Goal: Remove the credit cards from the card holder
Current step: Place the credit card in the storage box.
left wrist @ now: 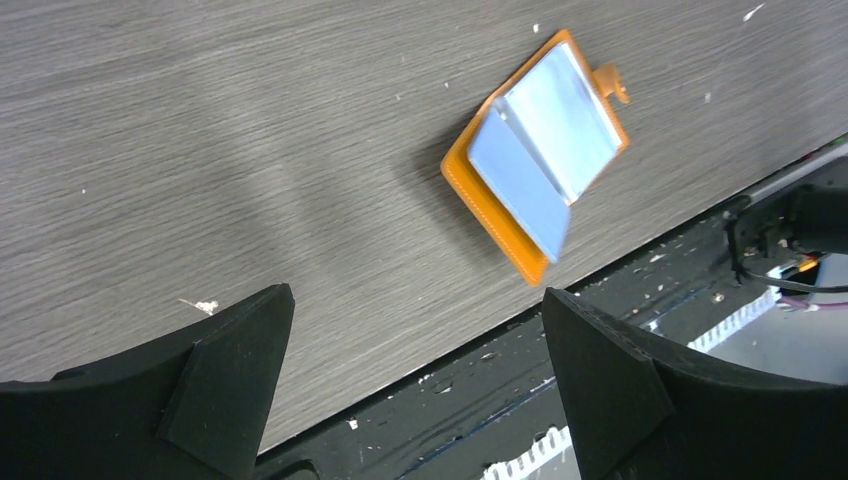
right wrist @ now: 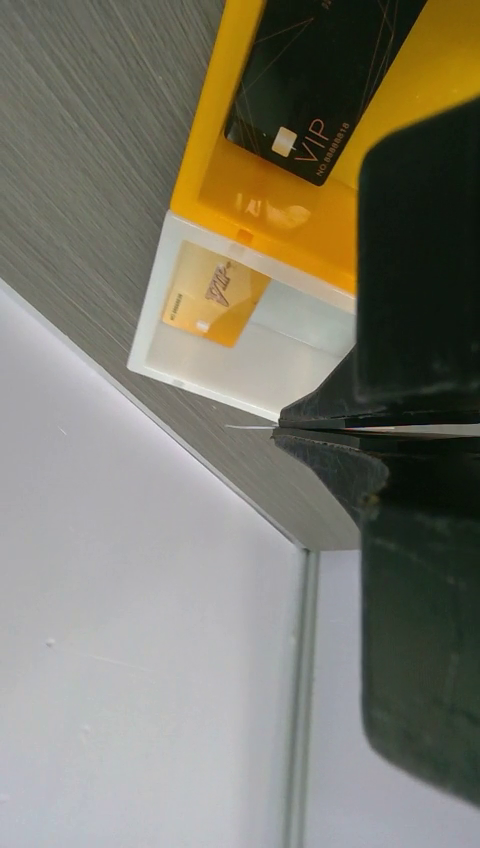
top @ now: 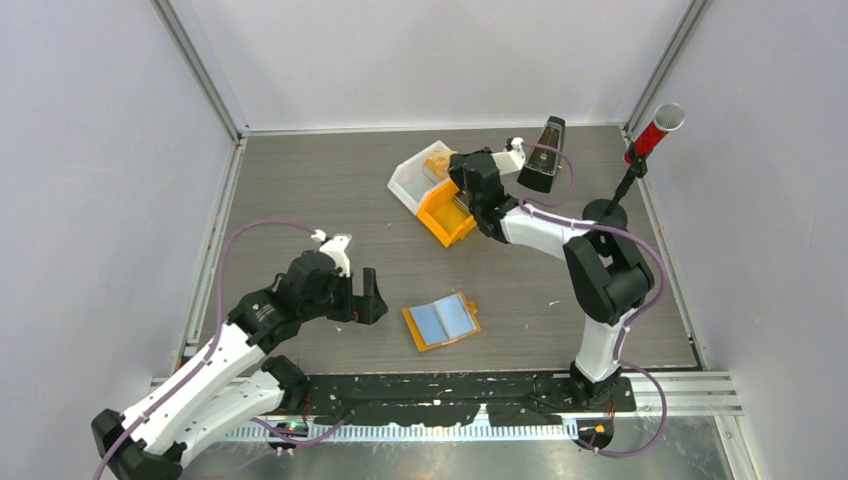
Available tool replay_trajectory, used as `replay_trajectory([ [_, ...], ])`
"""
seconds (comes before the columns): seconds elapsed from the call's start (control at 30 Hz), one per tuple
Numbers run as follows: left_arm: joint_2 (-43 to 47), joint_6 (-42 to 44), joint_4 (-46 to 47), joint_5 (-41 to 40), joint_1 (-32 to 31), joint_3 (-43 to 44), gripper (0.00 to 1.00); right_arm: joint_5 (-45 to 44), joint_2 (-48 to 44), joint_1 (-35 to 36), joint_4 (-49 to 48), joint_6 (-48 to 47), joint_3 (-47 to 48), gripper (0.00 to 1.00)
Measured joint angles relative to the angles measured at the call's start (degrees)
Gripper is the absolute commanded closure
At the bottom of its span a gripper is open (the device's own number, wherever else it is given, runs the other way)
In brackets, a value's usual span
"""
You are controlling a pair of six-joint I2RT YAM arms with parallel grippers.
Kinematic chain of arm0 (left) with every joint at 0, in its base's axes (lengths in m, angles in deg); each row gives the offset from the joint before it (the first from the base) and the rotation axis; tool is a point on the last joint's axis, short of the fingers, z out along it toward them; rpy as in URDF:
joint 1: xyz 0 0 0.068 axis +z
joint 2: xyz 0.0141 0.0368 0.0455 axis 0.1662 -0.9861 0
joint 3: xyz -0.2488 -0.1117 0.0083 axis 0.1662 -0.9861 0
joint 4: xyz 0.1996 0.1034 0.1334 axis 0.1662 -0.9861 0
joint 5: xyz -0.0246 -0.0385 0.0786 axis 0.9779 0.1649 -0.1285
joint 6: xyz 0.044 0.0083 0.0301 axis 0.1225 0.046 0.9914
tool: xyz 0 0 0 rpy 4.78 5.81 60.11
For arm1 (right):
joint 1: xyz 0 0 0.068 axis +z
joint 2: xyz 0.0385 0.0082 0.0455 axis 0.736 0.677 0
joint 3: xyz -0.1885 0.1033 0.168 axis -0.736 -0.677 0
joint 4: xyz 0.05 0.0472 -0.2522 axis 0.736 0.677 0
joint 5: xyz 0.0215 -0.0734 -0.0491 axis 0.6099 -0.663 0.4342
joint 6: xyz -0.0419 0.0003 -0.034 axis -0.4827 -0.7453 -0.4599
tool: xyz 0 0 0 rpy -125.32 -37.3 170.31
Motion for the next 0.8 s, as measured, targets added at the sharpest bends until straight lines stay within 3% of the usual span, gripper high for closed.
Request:
replay_trajectory([
  [0.37,12.2,0.0,-5.0,-4.1,0.0,1.3,0.01,-12.7,7.5,2.8,7.9,7.1,10.2,0.95],
  [0.8,13.3,0.0,-6.8,-5.0,0.0,1.4,0.01,-19.8,11.7,3.5,19.5,14.2,15.9,0.95],
])
